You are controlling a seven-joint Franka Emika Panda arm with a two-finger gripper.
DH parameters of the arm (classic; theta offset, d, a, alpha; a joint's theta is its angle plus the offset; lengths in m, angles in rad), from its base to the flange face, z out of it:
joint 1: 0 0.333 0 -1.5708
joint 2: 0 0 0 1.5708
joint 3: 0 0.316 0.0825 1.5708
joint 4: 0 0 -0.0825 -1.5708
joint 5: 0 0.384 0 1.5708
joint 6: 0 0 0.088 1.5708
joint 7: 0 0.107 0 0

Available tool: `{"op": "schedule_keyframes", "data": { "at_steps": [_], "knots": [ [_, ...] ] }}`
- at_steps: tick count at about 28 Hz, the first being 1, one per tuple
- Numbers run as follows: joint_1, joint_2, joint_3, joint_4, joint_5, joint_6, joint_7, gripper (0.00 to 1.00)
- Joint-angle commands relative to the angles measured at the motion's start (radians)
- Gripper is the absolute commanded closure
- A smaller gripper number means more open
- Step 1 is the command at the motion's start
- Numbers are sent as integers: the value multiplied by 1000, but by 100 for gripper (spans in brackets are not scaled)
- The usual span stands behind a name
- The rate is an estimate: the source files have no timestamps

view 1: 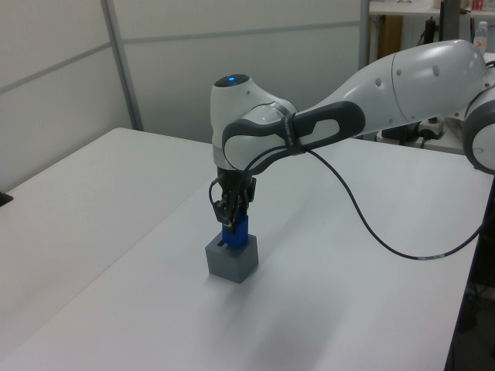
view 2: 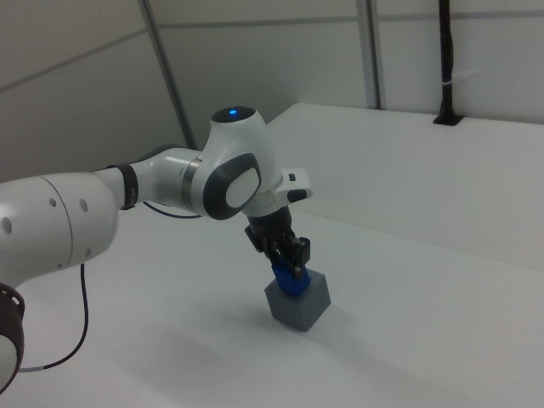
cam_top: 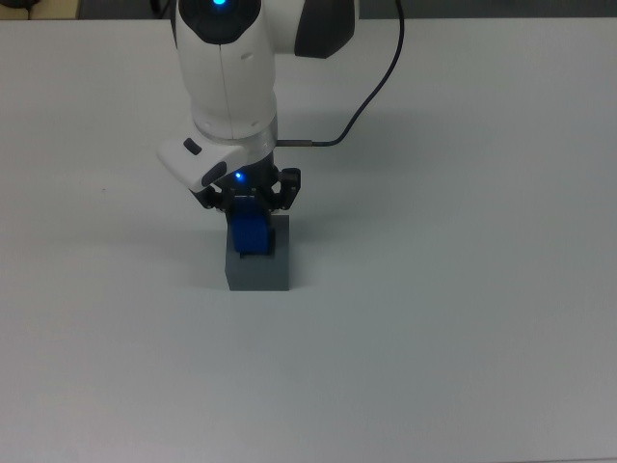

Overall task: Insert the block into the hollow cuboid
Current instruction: 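Lower the blue block into the opening of the grey cube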

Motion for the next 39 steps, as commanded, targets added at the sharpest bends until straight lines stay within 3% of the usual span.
{"op": "schedule_keyframes", "data": {
  "at_steps": [1, 39],
  "knots": [
    [7, -7, -4, 1, -3, -7, -35, 97],
    [8, 8, -1, 0, 13, 69, -57, 97]
  ]
}}
